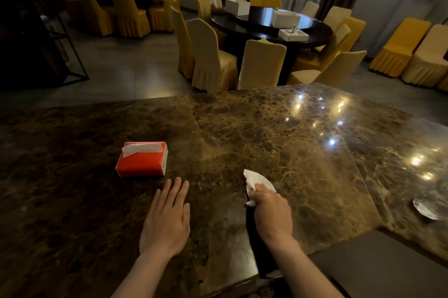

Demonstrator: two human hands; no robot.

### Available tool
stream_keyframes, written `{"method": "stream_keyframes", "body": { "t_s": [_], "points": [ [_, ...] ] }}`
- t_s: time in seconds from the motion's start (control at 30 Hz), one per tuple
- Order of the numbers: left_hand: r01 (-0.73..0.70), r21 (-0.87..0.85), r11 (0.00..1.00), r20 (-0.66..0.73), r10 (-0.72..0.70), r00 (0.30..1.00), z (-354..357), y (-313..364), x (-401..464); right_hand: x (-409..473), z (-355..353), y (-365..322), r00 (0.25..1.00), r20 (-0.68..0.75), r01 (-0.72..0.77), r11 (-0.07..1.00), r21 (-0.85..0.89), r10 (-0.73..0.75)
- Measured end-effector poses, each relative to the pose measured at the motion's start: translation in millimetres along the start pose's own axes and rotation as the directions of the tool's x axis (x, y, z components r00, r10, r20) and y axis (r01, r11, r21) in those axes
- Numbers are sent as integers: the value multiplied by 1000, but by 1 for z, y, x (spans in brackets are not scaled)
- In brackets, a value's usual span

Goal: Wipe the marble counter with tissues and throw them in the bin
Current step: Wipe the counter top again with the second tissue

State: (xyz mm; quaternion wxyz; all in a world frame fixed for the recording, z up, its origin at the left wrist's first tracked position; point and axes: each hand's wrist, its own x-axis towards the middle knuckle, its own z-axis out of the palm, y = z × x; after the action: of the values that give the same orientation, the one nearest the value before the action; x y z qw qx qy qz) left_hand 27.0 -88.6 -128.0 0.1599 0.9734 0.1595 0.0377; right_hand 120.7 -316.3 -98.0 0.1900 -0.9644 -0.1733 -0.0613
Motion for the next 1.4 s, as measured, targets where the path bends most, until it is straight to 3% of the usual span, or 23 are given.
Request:
{"method": "stream_keyframes", "body": {
  "t_s": [0.07, 0.2, 0.3, 0.37, 0.47, 0.57, 0.7, 0.77, 0.87, 1.03, 1.17, 1.27, 1.33, 1.4],
  "points": [
    [-2, 7, 1000, -3, 2, 1000, 1, 1, 0, -14, 6, -23, 998, -35, 54, 999, -2, -54],
    [-12, 33, 999, 7, 12, 1000, 2, 1, 1, -52, 20, -67, 953, 89, 276, 952, 134, -289],
    [-14, 36, 999, -1, 14, 1000, 1, 2, 0, -62, 13, -65, 889, 156, 418, 902, 111, -431],
    [-20, 19, 1000, 5, 20, 1000, 0, 0, 0, -60, 3, -47, 881, 154, 432, 893, 124, -448],
    [-20, -12, 1000, 15, 21, 1000, -1, -1, -1, -51, -10, -6, 939, 82, 325, 940, 102, -333],
    [-19, -5, 1000, 9, 19, 1000, -1, -1, -1, -36, -17, 20, 993, -4, 117, 989, 88, -117],
    [-15, 6, 1000, -6, 15, 1000, 0, -1, 0, 0, -24, 41, 968, -188, -119, 964, 236, 166],
    [-20, 15, 1000, -6, 20, 1000, 0, -1, 1, 19, -25, 48, 963, -181, -168, 968, 185, 202],
    [-13, 10, 1000, -10, 13, 1000, 1, 0, 1, 32, -18, 47, 978, -56, -199, 979, 44, 201],
    [-7, 5, 1000, -21, 7, 1000, 0, 1, 0, 19, 7, -3, 998, 46, -38, 992, -123, 44],
    [-11, 7, 1000, -12, 11, 1000, 0, 1, 0, 6, 16, -47, 972, 116, 204, 978, 30, -206],
    [-8, 22, 1000, -4, 8, 1000, 1, 1, 1, -17, 27, -79, 875, 133, 449, 883, 134, -465],
    [-15, 37, 999, -2, 16, 1000, 3, -2, 1, -27, 29, -79, 830, 155, 514, 842, 163, -536],
    [-23, 5, 1000, 7, 23, 1000, 3, -4, 1, -25, 21, -59, 840, 161, 497, 853, 156, -519]
  ]
}}
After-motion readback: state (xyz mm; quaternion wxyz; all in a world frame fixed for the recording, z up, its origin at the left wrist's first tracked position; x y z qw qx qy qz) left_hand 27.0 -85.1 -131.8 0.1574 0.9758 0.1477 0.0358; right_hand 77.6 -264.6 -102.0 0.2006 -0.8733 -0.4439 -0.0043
